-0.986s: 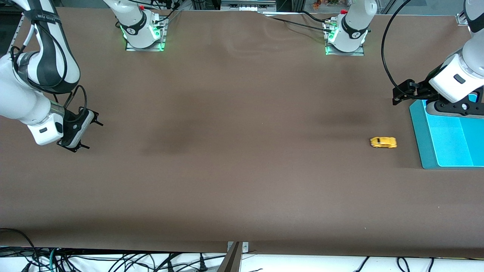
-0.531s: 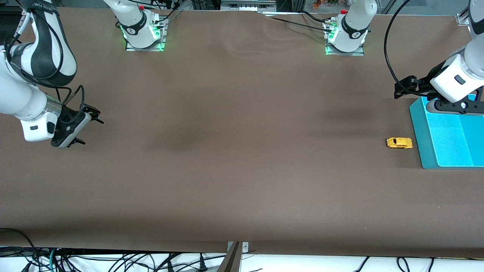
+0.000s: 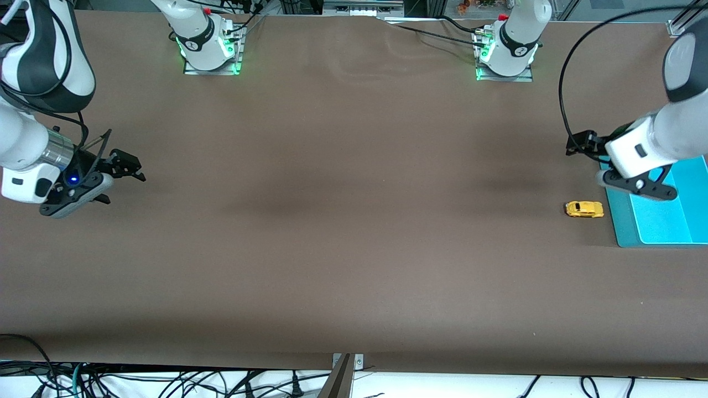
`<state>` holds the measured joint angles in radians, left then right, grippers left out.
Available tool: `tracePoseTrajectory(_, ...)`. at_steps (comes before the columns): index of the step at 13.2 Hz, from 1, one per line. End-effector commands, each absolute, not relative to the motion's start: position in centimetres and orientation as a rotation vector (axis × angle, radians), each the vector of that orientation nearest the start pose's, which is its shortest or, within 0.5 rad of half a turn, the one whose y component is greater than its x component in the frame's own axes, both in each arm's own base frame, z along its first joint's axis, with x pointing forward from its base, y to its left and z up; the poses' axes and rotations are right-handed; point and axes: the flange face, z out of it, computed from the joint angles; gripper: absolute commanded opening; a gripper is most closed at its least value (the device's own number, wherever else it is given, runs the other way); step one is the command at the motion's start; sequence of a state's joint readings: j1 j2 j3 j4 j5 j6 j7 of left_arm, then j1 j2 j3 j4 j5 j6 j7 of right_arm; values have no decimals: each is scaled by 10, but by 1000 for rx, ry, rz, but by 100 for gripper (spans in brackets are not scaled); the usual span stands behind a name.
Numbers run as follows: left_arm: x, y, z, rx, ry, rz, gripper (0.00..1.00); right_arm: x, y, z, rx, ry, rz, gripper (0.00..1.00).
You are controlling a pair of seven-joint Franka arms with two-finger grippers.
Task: Wind and store yellow beetle car
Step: 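Lower the left gripper toward the car while the right gripper withdraws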
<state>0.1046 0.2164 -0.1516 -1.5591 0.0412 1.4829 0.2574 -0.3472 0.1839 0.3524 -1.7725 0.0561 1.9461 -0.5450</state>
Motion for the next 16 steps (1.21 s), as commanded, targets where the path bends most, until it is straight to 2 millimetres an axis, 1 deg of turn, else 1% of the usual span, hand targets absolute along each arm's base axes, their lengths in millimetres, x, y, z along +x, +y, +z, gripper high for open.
tracePoseTrajectory(1, 602, -2, 475, -3031, 684, 482, 100, 612, 0, 476, -2971, -598, -27, 100)
tracePoseTrajectory(2, 606, 11, 464, -3031, 750, 488, 100, 612, 4, 479, -2980, -543, -18, 100)
tracePoseTrajectory(3, 608, 30, 450, -3029, 833, 502, 100, 612, 6, 480, -2993, -471, -15, 100)
tracePoseTrajectory(4, 608, 44, 436, -3015, 957, 487, 100, 612, 6, 481, -3003, -404, -14, 100)
tracePoseTrajectory(5, 606, 63, 420, -2992, 1090, 470, 100, 613, 11, 484, -3006, -383, -19, 100)
tracePoseTrajectory(6, 601, 77, 400, -2971, 1195, 457, 100, 613, 18, 487, -3009, -381, -27, 100)
tracePoseTrajectory(7, 599, 86, 389, -2952, 1260, 440, 100, 613, 19, 487, -3020, -324, -23, 100)
tracePoseTrajectory(8, 594, 101, 370, -2928, 1331, 446, 100, 611, 26, 490, -3031, -248, -12, 100)
tracePoseTrajectory(9, 589, 120, 353, -2873, 1424, 420, 100, 609, 39, 496, -3050, -214, -9, 100)
tracePoseTrajectory(10, 584, 133, 333, -2829, 1515, 378, 100, 608, 45, 498, -3076, -144, -9, 100)
tracePoseTrajectory(11, 576, 144, 313, -2811, 1576, 363, 100, 608, 50, 500, -3081, -80, -12, 100)
tracePoseTrajectory(12, 574, 149, 295, -2768, 1674, 350, 100, 608, 51, 501, -3083, -64, -5, 100)
tracePoseTrajectory(13, 575, 154, 278, -2704, 1803, 327, 100, 606, 56, 500, -3082, -75, 9, 100)
tracePoseTrajectory(14, 577, 166, 262, -2647, 1888, 276, 100, 606, 60, 501, -3081, -82, 6, 100)
tracePoseTrajectory(15, 580, 172, 246, -2590, 1956, 230, 100, 606, 60, 501, -3080, -82, 9, 100)
tracePoseTrajectory(16, 583, 173, 233, -2522, 2035, 194, 100, 605, 60, 501, -3081, -87, 13, 100)
